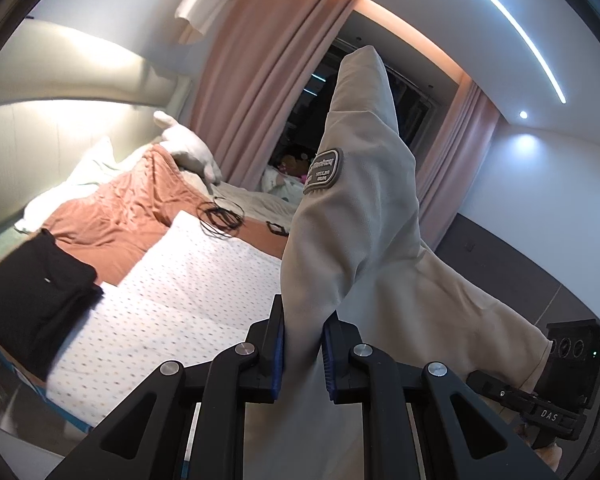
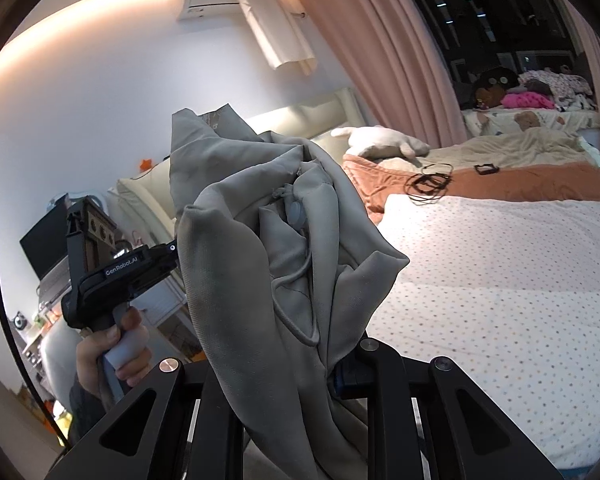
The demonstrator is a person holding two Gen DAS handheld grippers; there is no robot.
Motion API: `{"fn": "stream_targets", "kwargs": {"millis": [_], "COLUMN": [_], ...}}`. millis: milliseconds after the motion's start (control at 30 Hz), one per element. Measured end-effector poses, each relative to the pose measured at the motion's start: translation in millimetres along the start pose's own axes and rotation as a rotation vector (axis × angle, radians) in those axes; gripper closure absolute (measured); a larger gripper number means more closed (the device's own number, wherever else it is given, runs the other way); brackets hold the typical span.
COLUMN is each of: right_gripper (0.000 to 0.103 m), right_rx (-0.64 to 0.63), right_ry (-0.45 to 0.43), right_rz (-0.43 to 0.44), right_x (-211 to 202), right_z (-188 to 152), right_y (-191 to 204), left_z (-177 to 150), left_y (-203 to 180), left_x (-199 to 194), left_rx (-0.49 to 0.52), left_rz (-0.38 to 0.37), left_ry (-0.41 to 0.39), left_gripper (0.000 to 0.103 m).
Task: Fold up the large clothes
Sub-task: 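Carry the held jacket with both tools toward the black clothes stack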
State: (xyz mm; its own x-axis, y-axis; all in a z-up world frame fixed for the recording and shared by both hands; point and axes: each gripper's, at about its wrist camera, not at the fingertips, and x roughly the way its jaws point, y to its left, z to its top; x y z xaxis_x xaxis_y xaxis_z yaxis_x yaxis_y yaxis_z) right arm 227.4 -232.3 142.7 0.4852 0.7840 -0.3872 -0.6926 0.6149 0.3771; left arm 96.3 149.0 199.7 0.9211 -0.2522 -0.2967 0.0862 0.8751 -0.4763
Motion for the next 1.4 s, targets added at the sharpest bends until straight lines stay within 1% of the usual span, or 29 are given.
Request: {"fn": "stream_targets", "kwargs": {"millis": [100, 300, 467, 600, 767, 967, 1233, 1400], "right_gripper": [0.084, 0.084, 0.084, 0.084, 0.084, 0.084, 0.084, 0.084], "right_rx": [-0.015, -0.033, -0.056, -0.063, -0.088, -0.099, -0.067, -0.071], "right_ry": [0.0, 0.02, 0.048, 0.081, 0.123, 0.182, 0.266, 0.317], "right_rz": [0.017, 0.07, 0.137, 0.2, 0.276, 0.356, 0.45, 0.509], "right_x": [17, 71, 126, 178, 240, 321, 419, 469], "right_z": [2, 13, 23, 31, 38, 43, 33, 29], "right_y": [12, 31, 61, 77, 110, 146, 189, 214], "left_z": [9, 30, 52, 72, 93, 112, 123, 133], "left_y": [19, 70, 120, 166, 220, 279, 345, 371], "left_x": [-7, -23, -32, -35, -39, -47, -62, -69], "left_rx": [0.001, -0.013, -0.016, -0.03, -0.025, -0.058, -0.112, -0.124], "left_rz": [0.023, 0.073, 0.115, 0.146, 0.197, 0.298, 0.439, 0.52], "left_ry": [-0.019, -0.05, -0.084, -0.099, -0.134, -0.151, -0.15, -0.152], "left_gripper": [0.087, 0.087, 0.088, 0.088, 0.088, 0.088, 0.088, 0.088]}}
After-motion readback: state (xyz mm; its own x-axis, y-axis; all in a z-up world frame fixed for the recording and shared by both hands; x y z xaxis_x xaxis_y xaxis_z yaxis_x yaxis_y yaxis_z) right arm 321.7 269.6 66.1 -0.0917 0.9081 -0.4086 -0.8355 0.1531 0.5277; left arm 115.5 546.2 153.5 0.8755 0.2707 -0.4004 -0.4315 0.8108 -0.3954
